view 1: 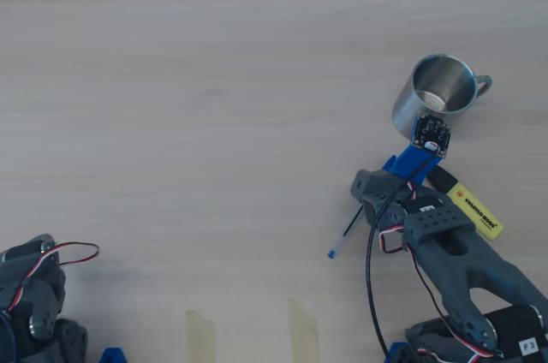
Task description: Grab the blue pen and put it in the silver cup.
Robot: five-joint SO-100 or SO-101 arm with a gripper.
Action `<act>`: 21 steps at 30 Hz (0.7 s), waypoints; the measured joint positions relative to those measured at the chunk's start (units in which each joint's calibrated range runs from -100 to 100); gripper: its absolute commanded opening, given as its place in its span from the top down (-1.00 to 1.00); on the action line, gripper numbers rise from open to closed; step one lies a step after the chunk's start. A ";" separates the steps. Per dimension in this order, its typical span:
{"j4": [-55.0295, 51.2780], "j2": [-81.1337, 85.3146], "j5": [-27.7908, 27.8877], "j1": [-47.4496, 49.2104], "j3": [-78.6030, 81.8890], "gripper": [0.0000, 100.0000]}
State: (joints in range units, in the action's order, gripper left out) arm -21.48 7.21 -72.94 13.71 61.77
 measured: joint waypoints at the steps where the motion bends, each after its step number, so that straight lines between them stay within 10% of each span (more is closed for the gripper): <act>1: 0.00 0.00 0.00 -0.08 0.00 0.67; 21: 0.00 -1.17 -0.05 -1.25 0.18 0.96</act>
State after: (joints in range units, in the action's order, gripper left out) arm -21.48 6.04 -72.99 12.46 61.95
